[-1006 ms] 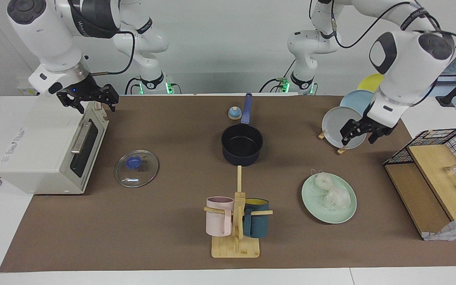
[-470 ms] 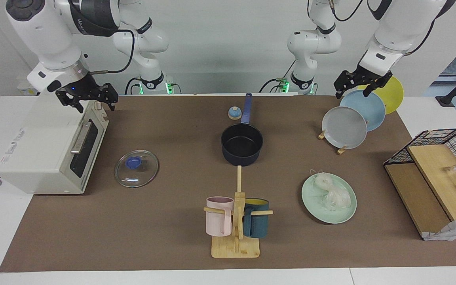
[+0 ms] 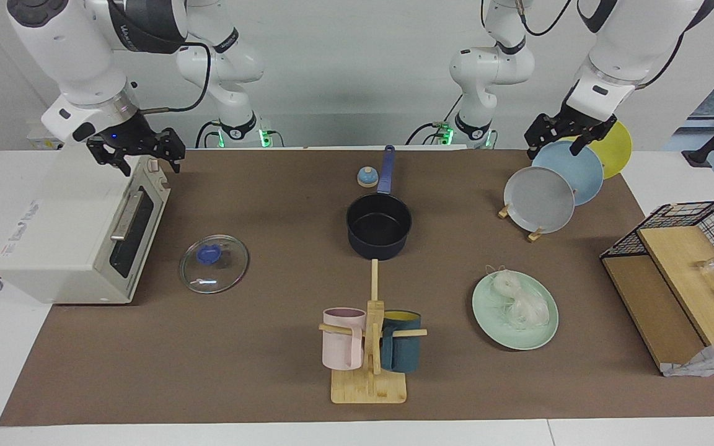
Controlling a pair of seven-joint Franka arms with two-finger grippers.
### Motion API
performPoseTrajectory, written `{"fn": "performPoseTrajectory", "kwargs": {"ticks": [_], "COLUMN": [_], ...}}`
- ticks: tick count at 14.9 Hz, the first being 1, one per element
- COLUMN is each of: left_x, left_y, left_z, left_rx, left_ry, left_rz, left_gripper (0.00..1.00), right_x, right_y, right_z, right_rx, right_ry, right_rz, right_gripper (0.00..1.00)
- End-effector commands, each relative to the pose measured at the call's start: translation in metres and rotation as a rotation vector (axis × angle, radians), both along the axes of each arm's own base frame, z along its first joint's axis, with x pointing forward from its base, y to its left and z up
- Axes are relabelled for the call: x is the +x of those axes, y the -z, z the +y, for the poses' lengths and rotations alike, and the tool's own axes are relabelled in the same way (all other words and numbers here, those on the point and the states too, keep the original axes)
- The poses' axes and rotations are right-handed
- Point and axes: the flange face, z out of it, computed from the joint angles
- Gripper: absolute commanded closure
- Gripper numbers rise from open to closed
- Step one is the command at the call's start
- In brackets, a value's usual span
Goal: Transfer vermicelli from pot to plate
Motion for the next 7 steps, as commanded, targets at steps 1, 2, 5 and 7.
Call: {"fn": "performPoseTrajectory", "kwargs": {"ticks": [1, 2, 5, 7], "left_x": [0.0066, 0.0064, 0.0053, 0.0053], "left_y": [0.0026, 0.0027, 0.0018, 0.0007], "left_z": [-0.0044, -0.0044, -0.0068, -0.0052], "left_rx": [-0.005, -0.005, -0.005, -0.005], "left_ry": [-0.005, -0.004, 0.005, 0.009], "left_rz": [0.014, 0.015, 0.018, 0.018], "left_gripper": [0.0, 0.0, 0.0, 0.0], "right_x": [-0.0004, -0.0003, -0.0001, -0.0001], "right_y": [-0.0059, -0.0061, -0.0062, -0.0062], "right_z": [0.0015, 0.0015, 0.0015, 0.0024], "right_rx": [0.015, 0.015, 0.015, 0.015], "right_ry": [0.012, 0.012, 0.012, 0.01], "right_rz": [-0.026, -0.028, -0.03, -0.03], "right_gripper": [0.0, 0.0, 0.0, 0.0]}}
